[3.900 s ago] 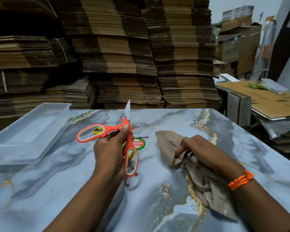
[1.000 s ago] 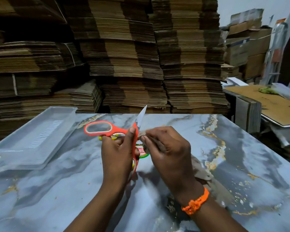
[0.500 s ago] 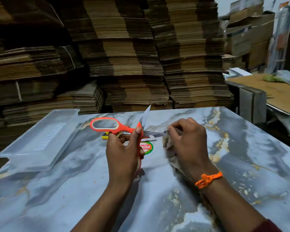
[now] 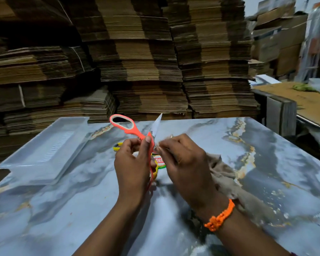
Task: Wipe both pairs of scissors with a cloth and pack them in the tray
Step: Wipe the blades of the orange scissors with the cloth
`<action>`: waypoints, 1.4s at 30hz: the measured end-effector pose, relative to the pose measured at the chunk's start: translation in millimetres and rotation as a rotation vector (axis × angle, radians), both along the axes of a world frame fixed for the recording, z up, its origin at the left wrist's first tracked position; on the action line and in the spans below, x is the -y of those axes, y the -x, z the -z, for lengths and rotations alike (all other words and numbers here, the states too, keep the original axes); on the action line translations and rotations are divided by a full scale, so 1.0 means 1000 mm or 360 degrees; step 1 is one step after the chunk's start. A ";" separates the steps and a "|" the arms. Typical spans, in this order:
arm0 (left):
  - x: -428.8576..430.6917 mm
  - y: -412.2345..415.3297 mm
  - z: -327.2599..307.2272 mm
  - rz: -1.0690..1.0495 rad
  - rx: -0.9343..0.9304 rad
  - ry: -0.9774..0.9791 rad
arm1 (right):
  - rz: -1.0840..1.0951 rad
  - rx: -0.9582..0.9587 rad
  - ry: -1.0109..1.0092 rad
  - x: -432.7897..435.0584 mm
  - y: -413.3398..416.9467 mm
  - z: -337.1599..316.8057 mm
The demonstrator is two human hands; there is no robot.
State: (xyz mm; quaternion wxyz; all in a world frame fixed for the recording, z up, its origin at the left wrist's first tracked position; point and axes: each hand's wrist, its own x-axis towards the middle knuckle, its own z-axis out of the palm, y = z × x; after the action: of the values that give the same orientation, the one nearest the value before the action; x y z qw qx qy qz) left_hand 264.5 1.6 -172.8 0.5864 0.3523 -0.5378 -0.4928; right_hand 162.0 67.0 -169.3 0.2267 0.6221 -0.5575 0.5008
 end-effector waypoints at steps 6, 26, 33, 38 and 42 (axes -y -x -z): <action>-0.004 -0.001 -0.005 0.0169 0.0124 0.0068 | -0.0137 0.0001 -0.0177 0.004 0.011 0.002; 0.017 -0.012 -0.002 0.0382 0.0147 -0.0130 | -0.0130 -0.0122 -0.0345 -0.011 0.049 -0.025; 0.016 -0.013 0.000 0.0432 0.0172 -0.0126 | -0.0128 -0.0580 -0.0534 0.007 0.038 -0.009; 0.014 -0.010 0.001 0.0450 0.0144 -0.0234 | -0.0176 -0.0797 -0.0861 -0.008 0.060 -0.002; 0.019 -0.016 -0.006 0.0410 0.0086 -0.0265 | -0.0223 -0.0678 -0.0753 -0.020 0.078 -0.010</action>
State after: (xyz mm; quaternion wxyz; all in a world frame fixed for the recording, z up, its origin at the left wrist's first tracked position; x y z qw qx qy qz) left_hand 280.5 -17.4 -166.8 0.4725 0.3409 -0.5512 -0.5972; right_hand 84.2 87.4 -159.3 0.1525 0.7851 -0.5543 0.2304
